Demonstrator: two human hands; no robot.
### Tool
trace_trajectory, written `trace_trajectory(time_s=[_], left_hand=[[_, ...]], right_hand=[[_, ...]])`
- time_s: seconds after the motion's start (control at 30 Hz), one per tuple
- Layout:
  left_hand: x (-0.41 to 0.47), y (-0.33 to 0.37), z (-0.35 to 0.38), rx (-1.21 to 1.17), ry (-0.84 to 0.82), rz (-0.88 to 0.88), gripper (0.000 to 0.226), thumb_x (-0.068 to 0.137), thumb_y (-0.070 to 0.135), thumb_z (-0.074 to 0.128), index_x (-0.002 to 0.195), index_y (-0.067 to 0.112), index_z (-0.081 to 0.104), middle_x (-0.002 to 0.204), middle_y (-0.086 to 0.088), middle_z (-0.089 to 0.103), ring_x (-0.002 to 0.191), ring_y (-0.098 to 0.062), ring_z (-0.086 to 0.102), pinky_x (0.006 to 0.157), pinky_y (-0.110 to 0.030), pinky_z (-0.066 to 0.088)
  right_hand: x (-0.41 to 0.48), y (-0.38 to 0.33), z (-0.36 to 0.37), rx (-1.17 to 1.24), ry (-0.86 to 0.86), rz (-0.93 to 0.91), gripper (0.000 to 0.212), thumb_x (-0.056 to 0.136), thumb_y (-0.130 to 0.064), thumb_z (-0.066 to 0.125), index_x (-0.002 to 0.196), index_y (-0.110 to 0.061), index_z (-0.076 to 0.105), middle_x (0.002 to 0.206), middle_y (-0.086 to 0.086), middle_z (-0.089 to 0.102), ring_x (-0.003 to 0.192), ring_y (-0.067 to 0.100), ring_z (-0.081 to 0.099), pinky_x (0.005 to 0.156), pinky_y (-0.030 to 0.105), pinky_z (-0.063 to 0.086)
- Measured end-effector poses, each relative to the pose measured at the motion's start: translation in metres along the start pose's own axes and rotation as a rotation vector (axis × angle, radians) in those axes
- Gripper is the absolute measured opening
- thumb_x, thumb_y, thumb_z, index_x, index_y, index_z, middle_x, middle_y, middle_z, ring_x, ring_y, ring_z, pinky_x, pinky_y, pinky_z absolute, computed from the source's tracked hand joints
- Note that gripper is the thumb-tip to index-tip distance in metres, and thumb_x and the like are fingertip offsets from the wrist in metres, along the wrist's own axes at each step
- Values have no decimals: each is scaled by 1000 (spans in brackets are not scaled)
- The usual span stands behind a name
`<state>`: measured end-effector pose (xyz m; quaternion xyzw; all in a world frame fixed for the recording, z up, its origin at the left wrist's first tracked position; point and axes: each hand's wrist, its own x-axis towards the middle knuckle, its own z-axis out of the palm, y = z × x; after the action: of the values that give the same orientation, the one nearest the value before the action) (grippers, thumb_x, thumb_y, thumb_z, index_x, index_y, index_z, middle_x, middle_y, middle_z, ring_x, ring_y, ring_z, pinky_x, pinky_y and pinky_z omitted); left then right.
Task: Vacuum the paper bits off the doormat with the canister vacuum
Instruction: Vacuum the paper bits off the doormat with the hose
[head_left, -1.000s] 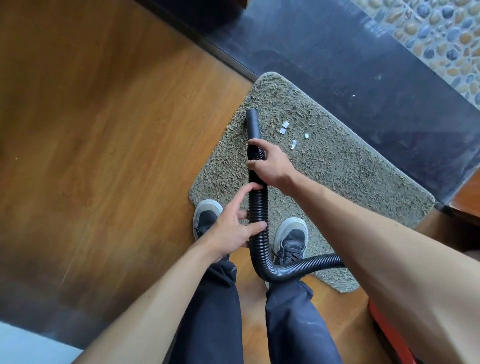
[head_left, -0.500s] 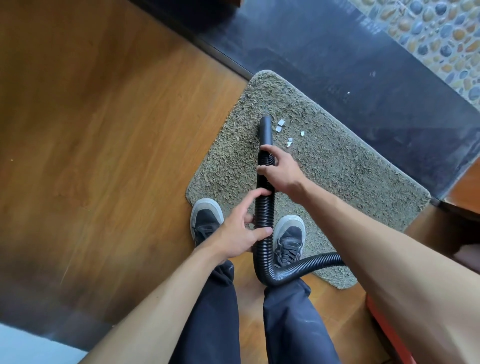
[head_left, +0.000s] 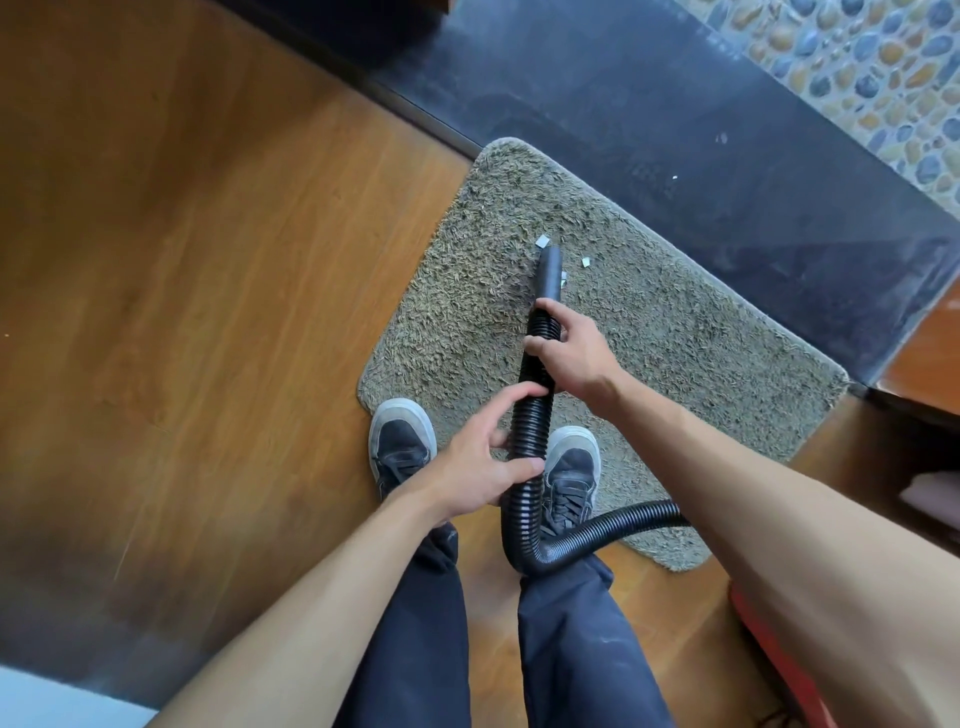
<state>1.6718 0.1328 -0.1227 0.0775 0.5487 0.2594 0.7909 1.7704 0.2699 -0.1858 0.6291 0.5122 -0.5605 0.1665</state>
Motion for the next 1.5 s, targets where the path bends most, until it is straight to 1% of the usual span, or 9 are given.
trace_trajectory(time_s=[0.23, 0.4, 0.63, 0.8, 0.93, 1.07, 1.23, 1.4, 1.5], left_hand=[[1, 1, 1, -4, -1, -10, 64, 92, -1, 61, 128, 49, 45, 97, -12, 60, 76, -25, 63, 67, -42, 58], [2, 7, -12, -5, -12, -38, 67, 93, -4, 61, 132, 48, 45, 100, -14, 62, 74, -20, 67, 57, -31, 54], [5, 14, -1, 28, -17, -31, 66, 94, -2, 60, 134, 49, 44, 107, -19, 62, 84, -23, 67, 69, -41, 61], [9, 11, 12, 67, -34, -28, 66, 93, 0, 61, 132, 50, 46, 105, -13, 63, 80, -23, 66, 77, -55, 58], [7, 5, 23, 85, -48, -30, 66, 91, 1, 63, 131, 51, 46, 107, -12, 65, 81, -24, 66, 73, -50, 57], [2, -2, 25, 94, -46, -49, 66, 91, 2, 64, 129, 53, 47, 112, -18, 65, 83, -24, 68, 63, -37, 57], [-7, -13, 23, 46, -20, -58, 66, 91, 0, 64, 130, 50, 46, 99, -6, 65, 80, -22, 68, 64, -37, 57], [-18, -21, 25, -16, 8, -36, 67, 92, -3, 62, 133, 46, 45, 101, -8, 65, 68, -12, 67, 60, -30, 55], [-19, -23, 26, -37, 35, -18, 67, 92, -4, 62, 132, 47, 46, 102, -11, 65, 68, -13, 66, 58, -29, 54]], right_hand=[[2, -5, 0, 26, -34, -2, 76, 66, -37, 61, 141, -34, 46, 113, 9, 67, 98, 27, 68, 91, 50, 54], [5, -12, 2, 37, -42, -22, 69, 78, -26, 63, 145, -30, 43, 117, 9, 66, 98, 26, 68, 90, 49, 56], [2, -7, -7, 75, 1, -21, 68, 79, -23, 61, 144, -26, 45, 112, 8, 67, 99, 28, 67, 92, 49, 53], [-2, 11, -16, 169, 29, 35, 75, 75, -27, 62, 147, -27, 41, 125, 11, 64, 105, 26, 67, 92, 51, 54], [-11, 27, -22, 254, 16, 88, 68, 86, -14, 62, 149, -26, 38, 119, 10, 65, 97, 26, 70, 81, 52, 59], [-17, 36, -16, 285, -1, 114, 68, 87, -13, 61, 149, -27, 38, 120, 10, 65, 96, 27, 70, 79, 52, 59], [-21, 33, -5, 273, -60, 99, 65, 90, -8, 59, 149, -23, 37, 115, 11, 64, 94, 27, 69, 75, 49, 60], [-24, 29, 7, 216, -99, 62, 68, 87, -12, 60, 150, -24, 37, 121, 12, 64, 96, 26, 69, 79, 44, 60], [-21, 27, 9, 189, -101, 22, 69, 85, -15, 61, 149, -25, 38, 119, 10, 65, 99, 26, 68, 88, 48, 57]])
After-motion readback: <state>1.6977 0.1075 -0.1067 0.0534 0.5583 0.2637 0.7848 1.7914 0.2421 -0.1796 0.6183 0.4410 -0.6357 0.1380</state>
